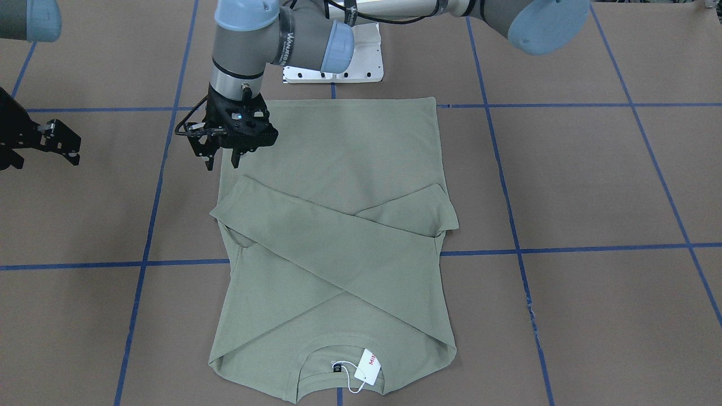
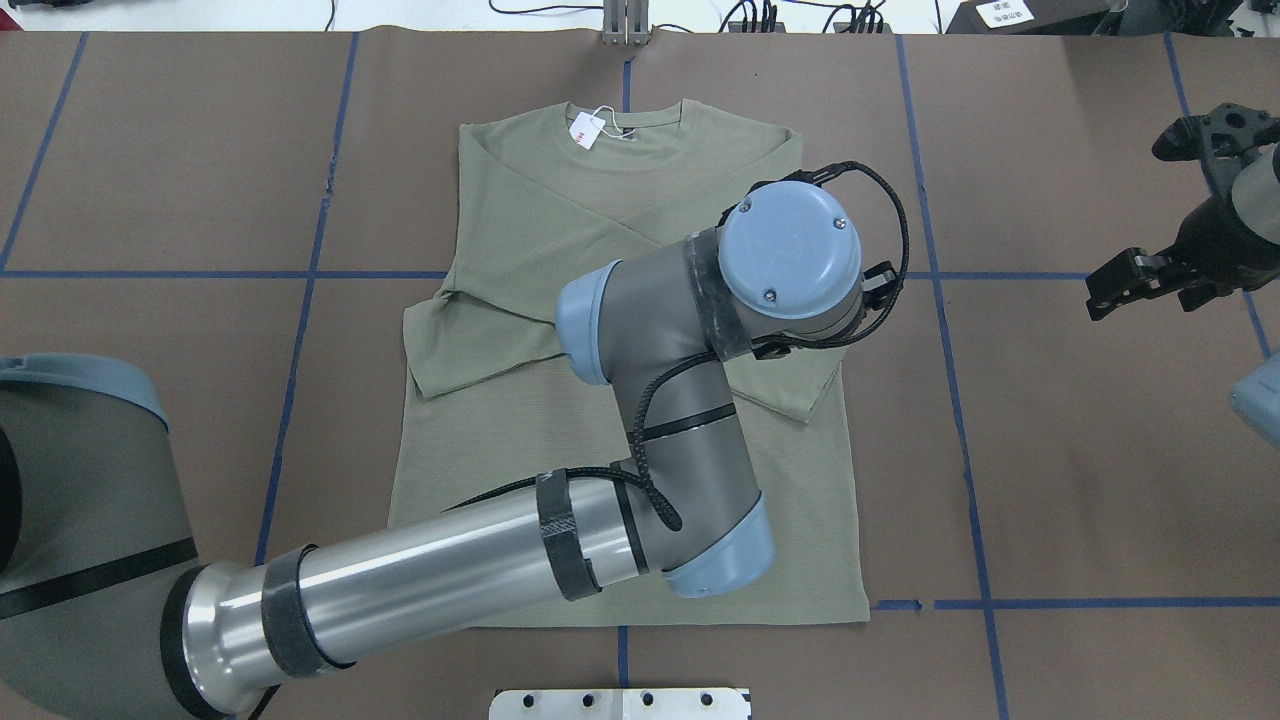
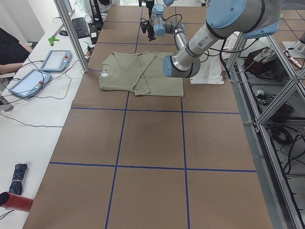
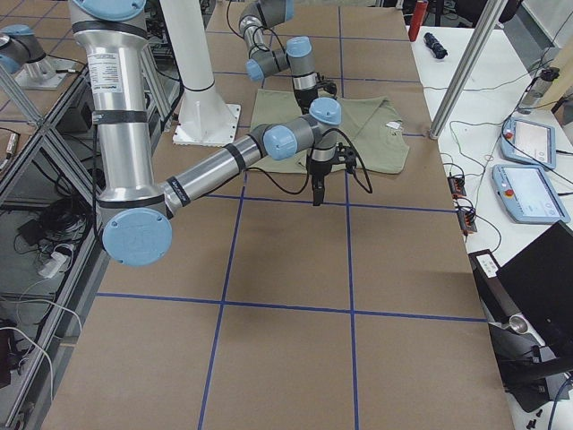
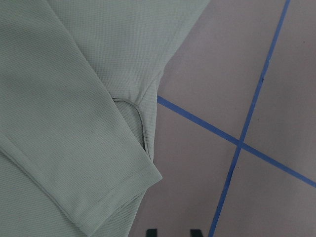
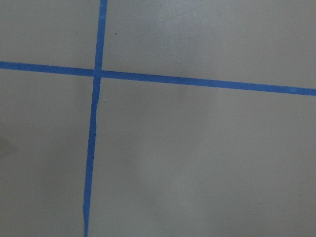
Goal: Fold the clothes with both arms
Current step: 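Lay the sleeve down, open the left gripper and withdraw it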
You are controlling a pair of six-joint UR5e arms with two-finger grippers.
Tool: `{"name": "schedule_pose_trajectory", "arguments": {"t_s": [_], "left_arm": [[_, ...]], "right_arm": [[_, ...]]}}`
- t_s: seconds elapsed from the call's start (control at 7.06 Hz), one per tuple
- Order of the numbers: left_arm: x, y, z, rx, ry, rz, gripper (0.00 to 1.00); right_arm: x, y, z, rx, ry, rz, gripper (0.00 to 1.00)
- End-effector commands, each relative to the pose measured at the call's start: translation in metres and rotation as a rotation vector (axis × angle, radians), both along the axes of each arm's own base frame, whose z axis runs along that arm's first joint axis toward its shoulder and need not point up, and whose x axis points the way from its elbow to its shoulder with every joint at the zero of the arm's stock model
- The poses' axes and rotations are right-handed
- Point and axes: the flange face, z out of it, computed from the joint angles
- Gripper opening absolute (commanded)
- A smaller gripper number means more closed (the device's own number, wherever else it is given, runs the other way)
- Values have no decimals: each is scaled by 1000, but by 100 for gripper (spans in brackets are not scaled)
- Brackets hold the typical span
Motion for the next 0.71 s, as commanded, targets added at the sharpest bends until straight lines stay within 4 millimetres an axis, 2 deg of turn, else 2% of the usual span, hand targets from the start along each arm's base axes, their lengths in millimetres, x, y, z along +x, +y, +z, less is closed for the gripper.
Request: {"name": "schedule_pose_trajectory", "arguments": {"t_s": [0.0,0.14,0.28,0.43,0.57], "left_arm": [[-58,-14,66,99,-42,-1,100],[-86,-12,91,129,-92,10,100],[-123,-1,114,188,-159,51,100],[-157,9,143,195,-194,84,100],[-182,22,168,229,-213,106,100]], "right_arm": [[-4,0,-12,-2,-45,-14,100],[-6,0,-17,2,-66,12,100],[-18,5,-24,10,-100,38,100],[-41,16,-29,-8,-128,55,100],[-66,29,-37,-28,-157,76,100]]}}
